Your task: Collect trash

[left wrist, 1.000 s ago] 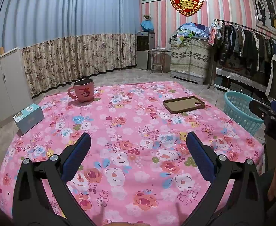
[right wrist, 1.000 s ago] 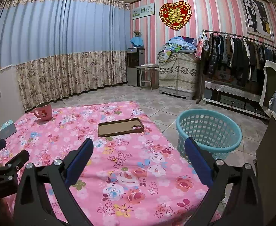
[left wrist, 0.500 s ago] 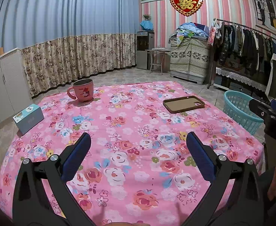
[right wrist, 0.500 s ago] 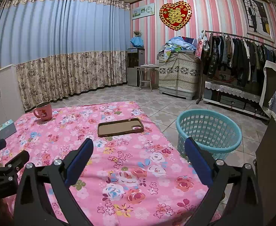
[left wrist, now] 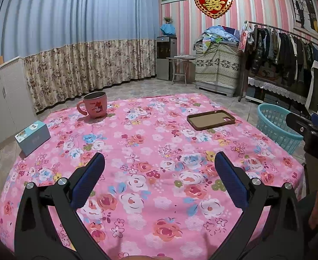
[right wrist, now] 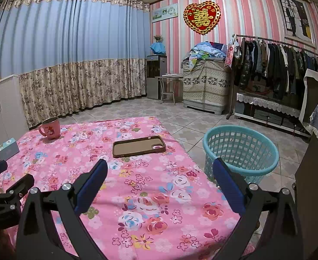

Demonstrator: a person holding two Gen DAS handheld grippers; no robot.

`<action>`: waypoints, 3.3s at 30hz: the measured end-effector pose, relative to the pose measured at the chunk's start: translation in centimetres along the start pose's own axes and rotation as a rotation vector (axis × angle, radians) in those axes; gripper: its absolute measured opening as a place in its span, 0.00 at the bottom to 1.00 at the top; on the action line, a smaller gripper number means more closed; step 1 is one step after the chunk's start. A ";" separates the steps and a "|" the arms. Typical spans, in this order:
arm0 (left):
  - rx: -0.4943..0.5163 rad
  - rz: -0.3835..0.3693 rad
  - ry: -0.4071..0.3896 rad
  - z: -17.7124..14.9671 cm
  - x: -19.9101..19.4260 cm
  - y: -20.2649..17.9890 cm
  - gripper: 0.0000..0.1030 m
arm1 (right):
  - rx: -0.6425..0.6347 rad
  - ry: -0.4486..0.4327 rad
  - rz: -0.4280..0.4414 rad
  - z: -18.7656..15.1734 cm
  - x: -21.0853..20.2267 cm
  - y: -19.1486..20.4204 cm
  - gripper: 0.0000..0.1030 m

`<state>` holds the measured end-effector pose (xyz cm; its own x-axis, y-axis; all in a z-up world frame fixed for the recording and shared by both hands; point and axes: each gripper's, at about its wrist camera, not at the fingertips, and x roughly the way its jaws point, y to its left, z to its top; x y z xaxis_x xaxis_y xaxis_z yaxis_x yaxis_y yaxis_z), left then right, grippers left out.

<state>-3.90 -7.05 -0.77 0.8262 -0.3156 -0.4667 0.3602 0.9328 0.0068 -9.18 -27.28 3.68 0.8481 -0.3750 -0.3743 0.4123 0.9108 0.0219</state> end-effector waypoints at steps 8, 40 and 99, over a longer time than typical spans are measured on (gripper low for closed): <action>-0.001 -0.001 0.001 0.0 0.1 -0.1 0.95 | -0.003 0.000 0.002 0.1 -0.1 -0.1 0.93; -0.002 -0.001 0.002 -0.4 0.5 0.1 0.95 | -0.003 0.007 0.002 0.2 0.0 -0.1 0.93; 0.000 -0.006 0.008 0.1 0.3 0.2 0.95 | 0.007 -0.004 -0.019 0.0 0.2 -1.0 0.93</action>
<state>-3.56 -7.01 -0.82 0.8205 -0.3197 -0.4738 0.3650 0.9310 0.0040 -9.39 -28.27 3.62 0.8416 -0.3927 -0.3708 0.4304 0.9024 0.0210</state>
